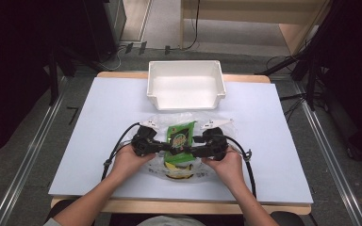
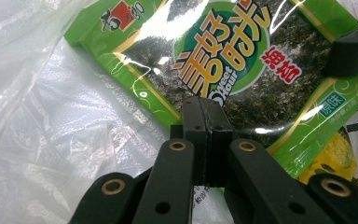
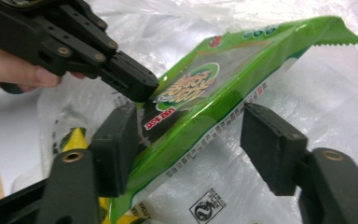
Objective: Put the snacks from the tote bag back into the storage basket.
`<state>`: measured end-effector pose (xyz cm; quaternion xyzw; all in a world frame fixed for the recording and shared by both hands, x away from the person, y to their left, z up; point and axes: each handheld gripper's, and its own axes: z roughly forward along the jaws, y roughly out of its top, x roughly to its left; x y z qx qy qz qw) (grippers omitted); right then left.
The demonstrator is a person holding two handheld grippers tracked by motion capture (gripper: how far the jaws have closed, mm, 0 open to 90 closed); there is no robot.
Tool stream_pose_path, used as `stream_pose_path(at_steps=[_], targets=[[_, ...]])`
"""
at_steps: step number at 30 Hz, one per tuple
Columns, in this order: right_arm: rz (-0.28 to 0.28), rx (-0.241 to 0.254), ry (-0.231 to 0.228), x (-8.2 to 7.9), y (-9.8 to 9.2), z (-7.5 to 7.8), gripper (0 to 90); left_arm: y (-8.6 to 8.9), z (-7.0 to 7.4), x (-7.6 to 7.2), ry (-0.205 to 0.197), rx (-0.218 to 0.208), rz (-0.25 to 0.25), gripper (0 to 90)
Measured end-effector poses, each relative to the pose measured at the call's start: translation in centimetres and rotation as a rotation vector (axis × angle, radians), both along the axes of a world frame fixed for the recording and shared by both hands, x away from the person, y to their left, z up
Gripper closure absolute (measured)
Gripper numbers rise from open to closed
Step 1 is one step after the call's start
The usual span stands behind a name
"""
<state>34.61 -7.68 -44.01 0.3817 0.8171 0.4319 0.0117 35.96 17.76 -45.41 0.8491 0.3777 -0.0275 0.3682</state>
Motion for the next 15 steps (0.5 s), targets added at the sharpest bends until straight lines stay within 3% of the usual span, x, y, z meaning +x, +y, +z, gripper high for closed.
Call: stream_pose_path(at_steps=[8, 15], targets=[[-0.010, 0.031, 0.048, 0.6, 0.4, -0.4, 36.9, -0.3, -0.2, 0.1, 0.008, -0.016, 0.005, 90.0], [-0.011, 0.018, 0.043, 0.9, 1.4, -0.8, 38.6, -0.8, -0.3, 0.0, 0.010, -0.027, 0.004, 89.0]])
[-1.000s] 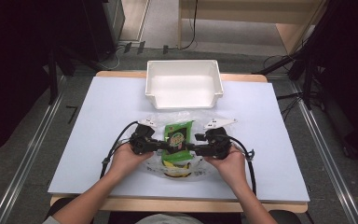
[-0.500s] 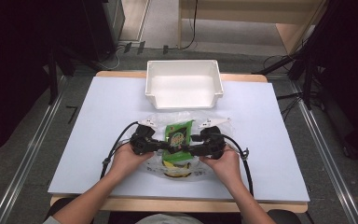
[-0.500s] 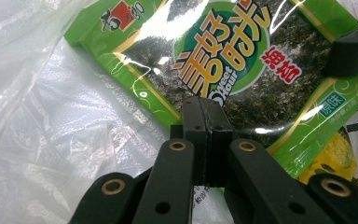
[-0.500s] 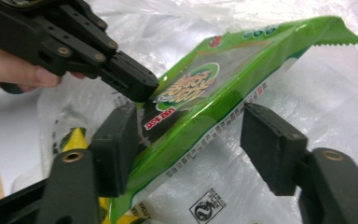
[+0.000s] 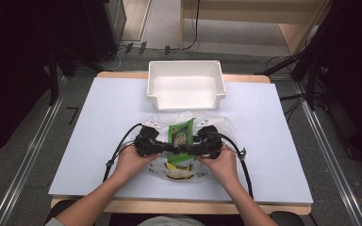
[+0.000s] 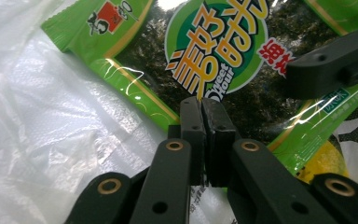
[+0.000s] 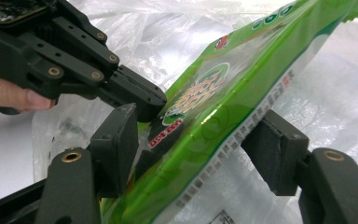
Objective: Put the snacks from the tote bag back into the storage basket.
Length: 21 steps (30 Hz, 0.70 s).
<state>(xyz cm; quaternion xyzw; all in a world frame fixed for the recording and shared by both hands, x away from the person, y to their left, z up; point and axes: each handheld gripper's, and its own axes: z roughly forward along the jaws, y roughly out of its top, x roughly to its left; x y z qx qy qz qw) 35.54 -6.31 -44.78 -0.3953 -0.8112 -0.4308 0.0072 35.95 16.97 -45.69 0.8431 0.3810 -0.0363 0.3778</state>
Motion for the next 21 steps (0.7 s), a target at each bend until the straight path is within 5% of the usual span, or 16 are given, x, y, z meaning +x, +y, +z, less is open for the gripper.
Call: stream_pose_path(at_steps=[5, 21], targets=[[0.000, -0.030, -0.003, 0.2, 0.1, -0.3, 41.6, 0.1, 0.0, 0.2, 0.037, -0.034, 0.002, 85.8], [0.013, 0.044, 0.034, 0.2, -1.3, 0.2, 57.5, 3.1, 1.8, 0.4, 0.009, -0.111, 0.062, 65.9]])
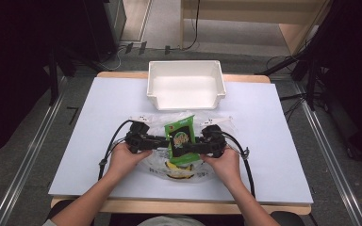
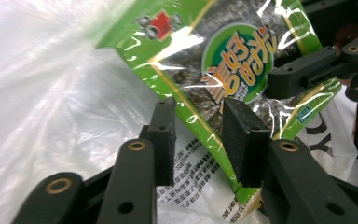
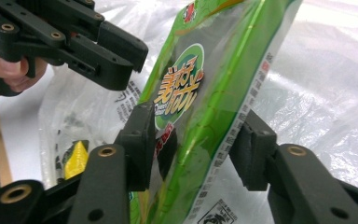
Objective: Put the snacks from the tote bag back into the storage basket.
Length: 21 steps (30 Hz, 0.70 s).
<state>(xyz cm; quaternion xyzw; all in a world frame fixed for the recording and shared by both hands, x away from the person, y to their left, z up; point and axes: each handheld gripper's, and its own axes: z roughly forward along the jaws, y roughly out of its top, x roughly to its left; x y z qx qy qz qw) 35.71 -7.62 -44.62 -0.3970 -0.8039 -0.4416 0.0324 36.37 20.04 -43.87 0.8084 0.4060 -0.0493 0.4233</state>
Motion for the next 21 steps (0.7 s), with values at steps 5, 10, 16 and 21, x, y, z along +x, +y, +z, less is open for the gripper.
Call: stream_pose_path(at_steps=[5, 10, 16, 21], targets=[[0.016, 0.041, 0.003, -0.2, -0.3, 0.3, 62.8, 0.6, 0.3, 0.1, -0.014, -0.009, 0.023, 58.7], [0.032, 0.081, 0.009, -0.4, -0.6, 0.7, 69.1, 1.0, 0.5, 0.1, -0.020, -0.042, 0.004, 51.6], [0.032, 0.123, -0.012, -0.5, -1.0, 1.2, 72.9, 0.9, 0.6, 0.0, -0.034, -0.037, -0.018, 48.2], [0.013, 0.131, -0.024, -0.6, -1.5, 1.6, 73.4, 0.8, 0.6, -0.1, -0.036, -0.031, -0.021, 47.6]])
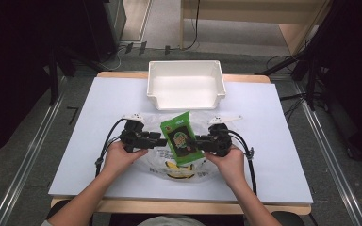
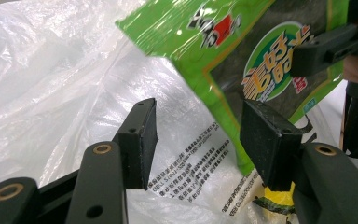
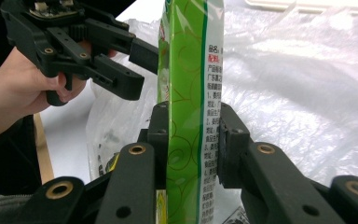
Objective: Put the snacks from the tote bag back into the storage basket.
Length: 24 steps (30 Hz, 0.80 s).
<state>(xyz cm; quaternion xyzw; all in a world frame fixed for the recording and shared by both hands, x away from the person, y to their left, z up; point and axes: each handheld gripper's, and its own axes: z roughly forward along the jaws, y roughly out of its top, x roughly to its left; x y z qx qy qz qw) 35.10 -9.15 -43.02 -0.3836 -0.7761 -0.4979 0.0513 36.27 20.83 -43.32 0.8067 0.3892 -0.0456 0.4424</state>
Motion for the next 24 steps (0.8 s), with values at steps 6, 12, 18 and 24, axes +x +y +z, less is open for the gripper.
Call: stream_pose_path(at_steps=[6, 12, 18, 24], targets=[[-0.028, 0.006, -0.037, 0.0, -0.8, 0.6, 73.7, 0.0, -0.1, 0.0, 0.007, 0.001, -0.002, 47.5], [-0.059, 0.012, -0.052, 0.0, -1.6, 1.1, 73.7, -0.1, -0.2, 0.1, 0.011, 0.013, -0.007, 47.6], [-0.078, 0.009, -0.069, 0.1, -2.4, 1.5, 73.7, -0.1, -0.4, 0.1, 0.019, 0.023, -0.007, 47.6], [-0.105, -0.032, -0.116, 0.1, -2.7, 2.1, 73.7, -0.3, -0.6, 0.2, 0.026, 0.039, -0.011, 47.7]])
